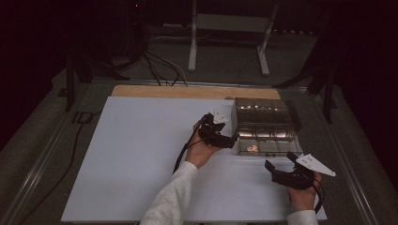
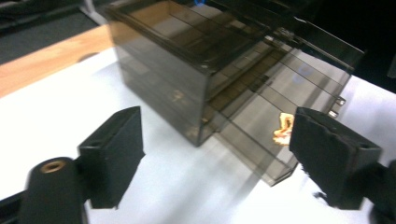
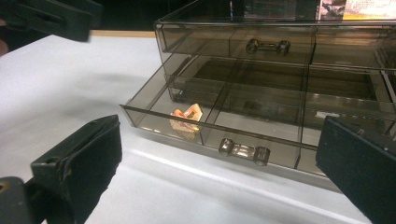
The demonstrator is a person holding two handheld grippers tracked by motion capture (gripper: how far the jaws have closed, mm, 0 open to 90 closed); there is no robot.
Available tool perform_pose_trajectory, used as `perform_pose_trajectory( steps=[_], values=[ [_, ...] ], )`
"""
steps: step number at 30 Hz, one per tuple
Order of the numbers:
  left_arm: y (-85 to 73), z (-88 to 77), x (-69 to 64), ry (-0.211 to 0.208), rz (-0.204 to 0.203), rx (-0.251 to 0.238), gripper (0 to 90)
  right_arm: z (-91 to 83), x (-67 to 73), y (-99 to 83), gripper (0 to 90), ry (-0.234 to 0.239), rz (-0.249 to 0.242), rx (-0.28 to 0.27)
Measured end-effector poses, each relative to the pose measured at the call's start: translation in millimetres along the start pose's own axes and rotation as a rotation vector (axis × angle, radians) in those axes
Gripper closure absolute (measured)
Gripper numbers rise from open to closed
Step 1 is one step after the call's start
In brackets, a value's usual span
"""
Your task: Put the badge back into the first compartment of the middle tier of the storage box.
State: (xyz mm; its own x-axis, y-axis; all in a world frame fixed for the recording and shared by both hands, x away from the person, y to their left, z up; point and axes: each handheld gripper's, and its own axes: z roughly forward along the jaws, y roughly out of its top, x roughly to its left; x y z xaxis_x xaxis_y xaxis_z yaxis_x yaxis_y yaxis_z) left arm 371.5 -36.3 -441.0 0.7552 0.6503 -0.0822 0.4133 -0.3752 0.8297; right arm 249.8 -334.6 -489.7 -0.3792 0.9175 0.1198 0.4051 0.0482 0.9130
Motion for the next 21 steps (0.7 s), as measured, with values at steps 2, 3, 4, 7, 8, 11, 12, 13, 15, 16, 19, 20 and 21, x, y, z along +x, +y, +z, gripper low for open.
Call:
perform_pose_trajectory(
  steps=[2, 3, 4, 7, 8, 11, 12, 13, 15, 16, 19, 20, 21],
  values=[
    [-1.9, -8.0, 4.5, 0.012, -0.007, -0.009, 16.2, -0.2, -0.3, -0.1, 0.7, -0.001, 0.001, 0.000],
    [-2.9, -11.7, 7.0, 0.011, -0.016, -0.013, 15.7, -0.3, -0.6, -0.2, 0.7, -0.002, 0.000, 0.000],
    [-4.0, -15.4, 9.5, 0.018, -0.019, -0.013, 14.0, -0.4, -0.7, -0.3, 0.7, -0.002, 0.001, 0.001],
    [-8.1, -26.8, 17.9, 0.028, -0.026, -0.013, 7.5, -0.3, -0.5, -0.4, 0.7, -0.002, 0.001, 0.002],
    [-9.7, -30.6, 21.0, 0.030, -0.033, -0.014, 3.9, -0.2, -0.5, -0.5, 0.7, -0.001, 0.000, 0.002],
    [-17.2, -44.2, 30.9, 0.047, -0.038, -0.027, 1.3, -0.2, -0.5, -0.7, 0.7, -0.002, 0.000, 0.002],
    [-19.8, -48.1, 33.8, 0.054, -0.040, -0.032, 0.5, -0.1, -0.6, -0.8, 0.7, -0.002, 0.001, 0.002],
    [-22.2, -52.4, 37.1, 0.057, -0.042, -0.035, 0.5, 0.0, -0.6, -0.9, 0.7, -0.002, 0.000, 0.002],
    [-26.6, -61.0, 42.9, 0.070, -0.045, -0.047, 0.5, -0.2, -0.4, -1.1, 0.7, -0.002, 0.001, 0.003],
    [-26.6, -61.0, 42.9, 0.070, -0.045, -0.047, 0.5, -0.2, -0.4, -1.1, 0.7, -0.002, 0.001, 0.003],
    [-32.8, -73.9, 51.2, 0.083, -0.057, -0.071, 0.6, 0.0, -0.2, -1.2, 0.7, -0.002, 0.004, 0.003],
    [-37.7, -84.0, 57.2, 0.090, -0.067, -0.090, 0.6, 0.0, -0.2, -1.3, 0.7, -0.002, 0.003, 0.003],
    [-40.9, -90.3, 60.4, 0.095, -0.072, -0.095, 0.5, 0.1, -0.2, -1.4, 0.7, -0.001, 0.006, 0.004]
  ],
)
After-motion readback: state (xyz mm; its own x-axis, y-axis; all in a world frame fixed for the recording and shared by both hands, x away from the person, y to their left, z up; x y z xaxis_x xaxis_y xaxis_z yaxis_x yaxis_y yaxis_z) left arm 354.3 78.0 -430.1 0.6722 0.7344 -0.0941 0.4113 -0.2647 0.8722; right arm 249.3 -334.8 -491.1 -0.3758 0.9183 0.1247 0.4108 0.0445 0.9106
